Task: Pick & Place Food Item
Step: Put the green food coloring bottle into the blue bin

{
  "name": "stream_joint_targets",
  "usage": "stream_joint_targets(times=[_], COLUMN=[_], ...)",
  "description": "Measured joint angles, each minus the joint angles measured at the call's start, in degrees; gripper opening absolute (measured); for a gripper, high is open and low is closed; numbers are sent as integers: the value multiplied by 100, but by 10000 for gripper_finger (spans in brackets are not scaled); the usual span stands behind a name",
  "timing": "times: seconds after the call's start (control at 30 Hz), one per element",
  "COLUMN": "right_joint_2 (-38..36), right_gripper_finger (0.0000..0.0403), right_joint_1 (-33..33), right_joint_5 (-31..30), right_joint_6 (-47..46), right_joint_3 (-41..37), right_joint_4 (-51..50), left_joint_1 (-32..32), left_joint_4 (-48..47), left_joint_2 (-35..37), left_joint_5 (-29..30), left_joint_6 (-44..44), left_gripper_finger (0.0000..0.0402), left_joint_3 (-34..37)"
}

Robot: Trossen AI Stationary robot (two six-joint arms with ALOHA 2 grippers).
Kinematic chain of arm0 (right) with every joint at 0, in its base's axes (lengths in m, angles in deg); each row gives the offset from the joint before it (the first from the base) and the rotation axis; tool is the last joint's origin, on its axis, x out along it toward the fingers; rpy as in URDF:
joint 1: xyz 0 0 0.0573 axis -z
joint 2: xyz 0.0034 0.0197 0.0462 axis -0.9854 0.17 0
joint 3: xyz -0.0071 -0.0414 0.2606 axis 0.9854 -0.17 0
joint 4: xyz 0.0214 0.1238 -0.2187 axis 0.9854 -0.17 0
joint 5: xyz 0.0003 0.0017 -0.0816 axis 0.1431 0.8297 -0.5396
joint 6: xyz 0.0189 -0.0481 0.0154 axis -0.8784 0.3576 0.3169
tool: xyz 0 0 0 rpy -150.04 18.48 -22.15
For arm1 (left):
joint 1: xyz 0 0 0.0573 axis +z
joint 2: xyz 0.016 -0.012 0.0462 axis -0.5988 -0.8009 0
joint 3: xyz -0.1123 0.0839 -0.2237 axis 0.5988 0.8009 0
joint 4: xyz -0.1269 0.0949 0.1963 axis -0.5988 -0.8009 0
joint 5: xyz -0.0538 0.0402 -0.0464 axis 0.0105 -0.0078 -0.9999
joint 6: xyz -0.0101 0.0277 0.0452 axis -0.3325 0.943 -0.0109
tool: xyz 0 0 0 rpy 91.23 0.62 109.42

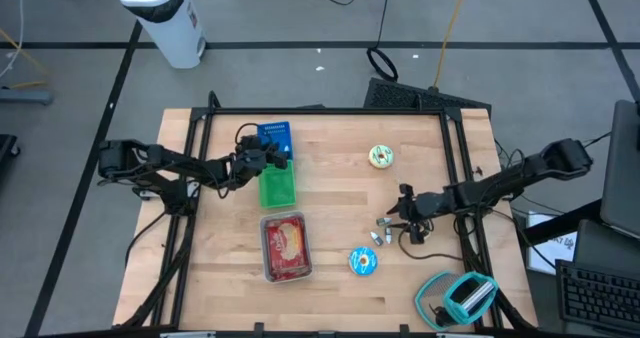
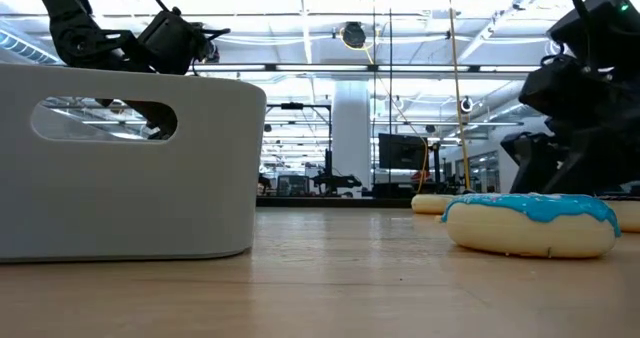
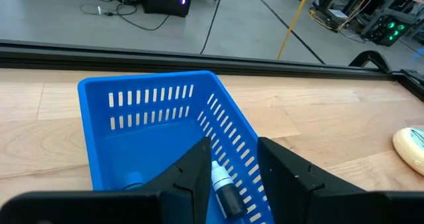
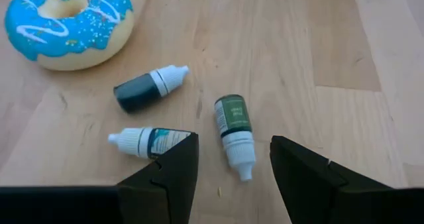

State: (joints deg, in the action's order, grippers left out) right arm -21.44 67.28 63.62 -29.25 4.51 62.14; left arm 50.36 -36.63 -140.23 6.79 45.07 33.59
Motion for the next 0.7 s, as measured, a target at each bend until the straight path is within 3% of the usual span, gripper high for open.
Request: stream_joint_targets(times=[0.43, 0.7], right_joint_2=[1084, 1200], right_gripper_finger=[176, 176], right_joint_1=[7, 7], right_joint_5=[-9, -12], right_joint_6=[18, 4], right_joint_3=[0, 4], right_joint_4=[875, 963], left_joint_1=[0, 0], left_joint_4=[-2, -26], left_joint_2=[0, 0], left_joint_5=[-1, -1], left_joint_6=[-2, -2], left_gripper_finger=[124, 124], left_joint_3=[0, -2])
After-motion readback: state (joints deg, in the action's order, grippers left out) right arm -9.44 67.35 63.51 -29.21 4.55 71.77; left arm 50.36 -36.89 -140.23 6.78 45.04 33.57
